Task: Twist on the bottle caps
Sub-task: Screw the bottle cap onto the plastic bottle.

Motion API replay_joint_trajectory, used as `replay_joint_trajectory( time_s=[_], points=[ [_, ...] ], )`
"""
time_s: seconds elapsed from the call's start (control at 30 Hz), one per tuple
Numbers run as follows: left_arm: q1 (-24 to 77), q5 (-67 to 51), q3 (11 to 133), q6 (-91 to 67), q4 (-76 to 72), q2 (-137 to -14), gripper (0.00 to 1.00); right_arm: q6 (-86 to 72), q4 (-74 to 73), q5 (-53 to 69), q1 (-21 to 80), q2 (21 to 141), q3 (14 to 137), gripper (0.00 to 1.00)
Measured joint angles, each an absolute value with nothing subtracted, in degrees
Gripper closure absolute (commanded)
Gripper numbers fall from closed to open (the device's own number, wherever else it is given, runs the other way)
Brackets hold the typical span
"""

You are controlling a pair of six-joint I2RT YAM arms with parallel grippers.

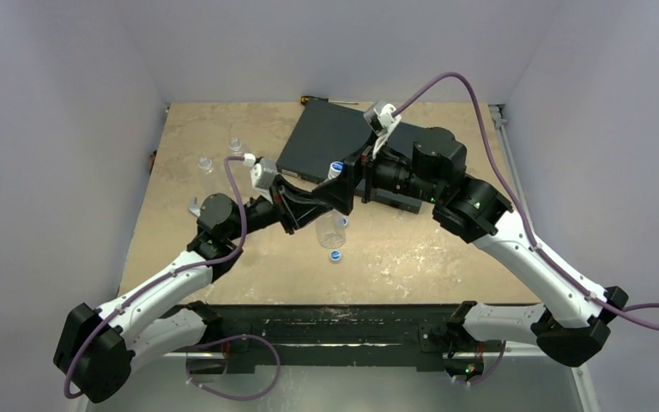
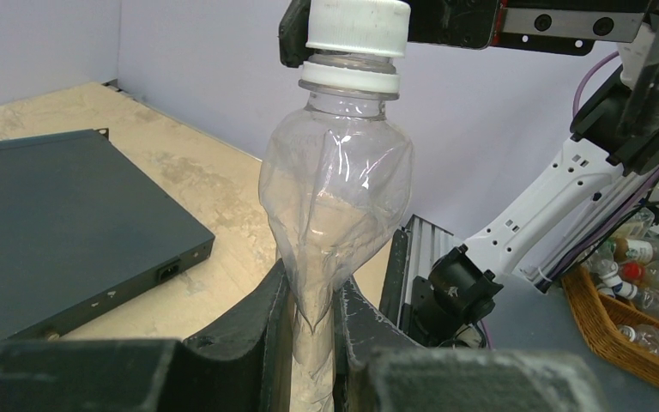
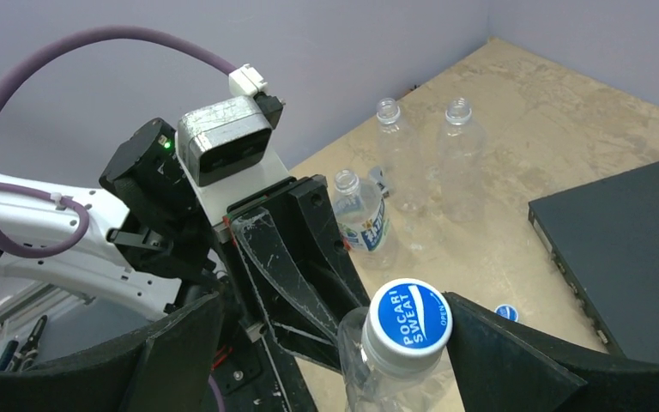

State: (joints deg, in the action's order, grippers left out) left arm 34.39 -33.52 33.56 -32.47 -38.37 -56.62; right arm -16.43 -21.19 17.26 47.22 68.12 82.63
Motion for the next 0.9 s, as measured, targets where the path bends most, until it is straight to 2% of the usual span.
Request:
replay_joint_trajectory(
  time_s=[0.5,0.67,0.9],
  points=[
    [31.5,-33.8,33.7,-31.9,-34.4,-56.3,1.00,-17.6,-26.7,13.0,47.9,61.5,82.7,0.02],
    [31.5,-38.1,35.6,-29.1,-31.0,-55.8,1.00,-18.2,-29.7,8.3,47.8,64.6,87.0,0.02],
    [31.5,-45.0,37.1,-27.4,-29.8,-55.3,1.00,-18.0,-30.3,8.7,46.7,69.6,89.6,0.02]
  ],
)
